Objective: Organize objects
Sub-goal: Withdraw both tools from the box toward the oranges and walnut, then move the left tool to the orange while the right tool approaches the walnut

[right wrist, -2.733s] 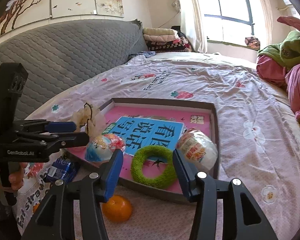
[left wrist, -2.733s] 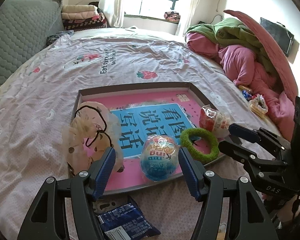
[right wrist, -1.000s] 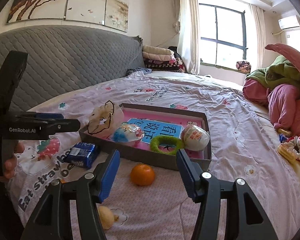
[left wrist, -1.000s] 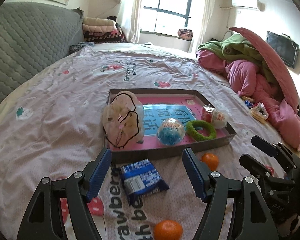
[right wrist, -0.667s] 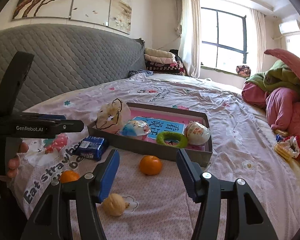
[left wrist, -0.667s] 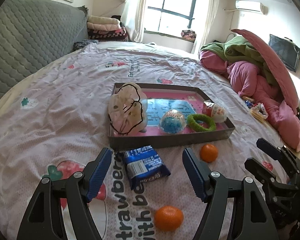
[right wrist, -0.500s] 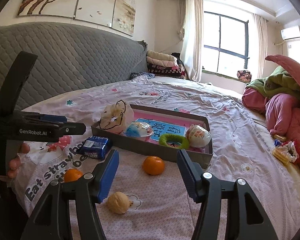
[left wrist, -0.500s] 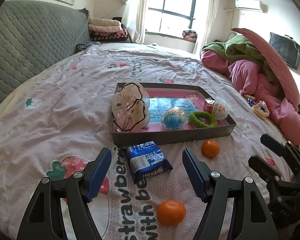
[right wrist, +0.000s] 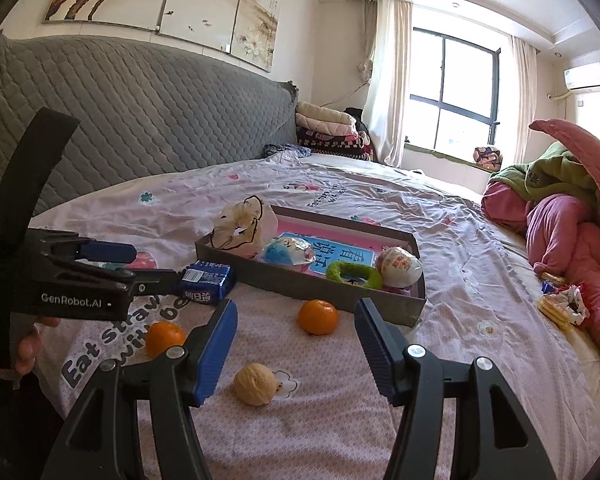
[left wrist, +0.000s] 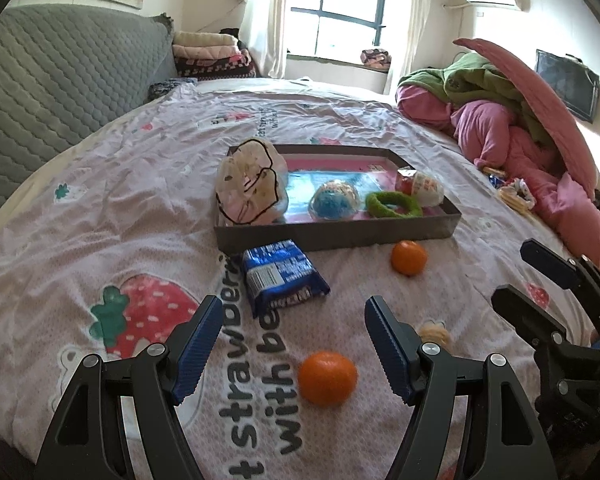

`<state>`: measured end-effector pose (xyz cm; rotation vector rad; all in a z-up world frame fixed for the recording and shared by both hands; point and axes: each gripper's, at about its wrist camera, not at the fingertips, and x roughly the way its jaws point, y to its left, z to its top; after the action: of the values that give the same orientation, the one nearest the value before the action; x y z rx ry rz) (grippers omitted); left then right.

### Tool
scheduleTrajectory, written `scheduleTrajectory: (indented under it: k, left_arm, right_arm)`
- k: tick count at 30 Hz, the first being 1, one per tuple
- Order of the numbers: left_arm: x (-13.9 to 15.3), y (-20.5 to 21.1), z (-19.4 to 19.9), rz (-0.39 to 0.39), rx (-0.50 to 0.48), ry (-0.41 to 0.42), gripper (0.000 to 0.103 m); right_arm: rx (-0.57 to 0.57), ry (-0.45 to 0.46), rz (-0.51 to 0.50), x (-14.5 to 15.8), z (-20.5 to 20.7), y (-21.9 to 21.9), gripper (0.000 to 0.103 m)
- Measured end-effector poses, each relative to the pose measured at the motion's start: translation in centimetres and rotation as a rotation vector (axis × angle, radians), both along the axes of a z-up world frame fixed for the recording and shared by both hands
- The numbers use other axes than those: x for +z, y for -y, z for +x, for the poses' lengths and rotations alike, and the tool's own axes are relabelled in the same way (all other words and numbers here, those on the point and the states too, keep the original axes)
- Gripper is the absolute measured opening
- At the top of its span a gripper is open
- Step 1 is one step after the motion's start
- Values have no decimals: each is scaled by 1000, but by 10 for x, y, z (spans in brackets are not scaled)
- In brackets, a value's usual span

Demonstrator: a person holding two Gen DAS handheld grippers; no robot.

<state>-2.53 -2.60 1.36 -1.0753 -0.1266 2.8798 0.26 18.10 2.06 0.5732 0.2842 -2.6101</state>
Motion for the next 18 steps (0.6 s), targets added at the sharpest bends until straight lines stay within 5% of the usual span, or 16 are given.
scheduleTrajectory:
  k: [18]
  left_arm:
    - [-8,-8,17,-19,-15,21,75]
  right_arm:
    - [30,5,6,-3,17,0,61]
